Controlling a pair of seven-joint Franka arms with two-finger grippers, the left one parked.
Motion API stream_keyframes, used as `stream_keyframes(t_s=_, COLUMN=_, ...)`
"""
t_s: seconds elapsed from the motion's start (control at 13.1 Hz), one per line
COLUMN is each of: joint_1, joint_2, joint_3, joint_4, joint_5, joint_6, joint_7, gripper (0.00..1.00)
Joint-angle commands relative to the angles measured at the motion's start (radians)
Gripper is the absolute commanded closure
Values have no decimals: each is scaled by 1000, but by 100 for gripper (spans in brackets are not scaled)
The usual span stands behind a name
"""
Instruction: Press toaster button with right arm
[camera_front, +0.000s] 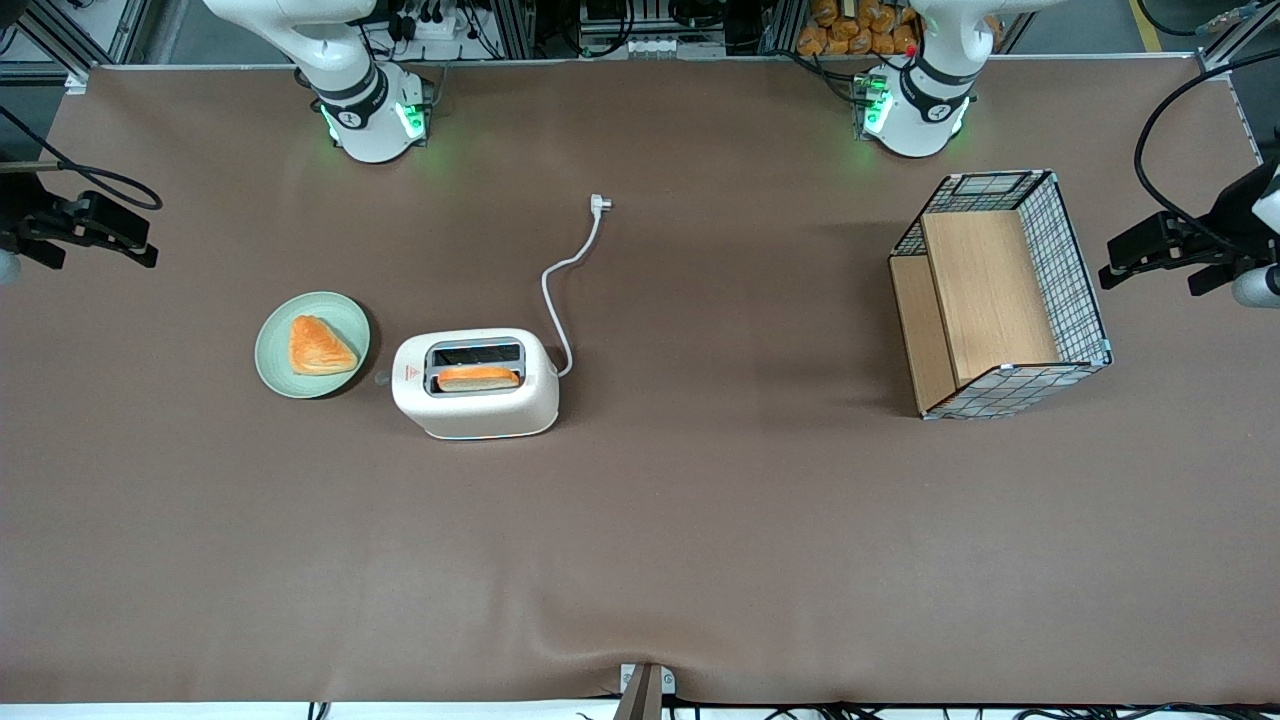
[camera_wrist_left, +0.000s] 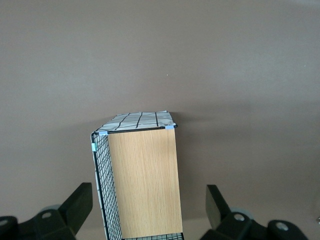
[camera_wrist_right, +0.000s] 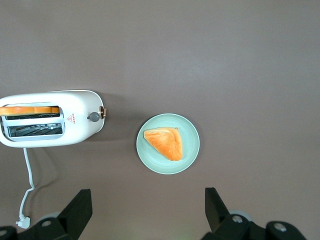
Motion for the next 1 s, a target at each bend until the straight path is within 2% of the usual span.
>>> stream_keyframes(t_s=0.0, joint_1=-8, joint_2=4, joint_3=3, joint_4=12, joint_5=-6, joint_6=-7, joint_7=-6, gripper=0)
stream_keyframes(t_s=0.31, joint_1=-8, joint_2=4, joint_3=2, joint_4=12, joint_5=20, joint_6=-7, joint_7=-6, gripper=0)
stream_keyframes(t_s=0.92, joint_1=-17, joint_2=6, joint_3=2, joint_4=13, joint_5=23, joint_6=-7, joint_7=-20, gripper=0)
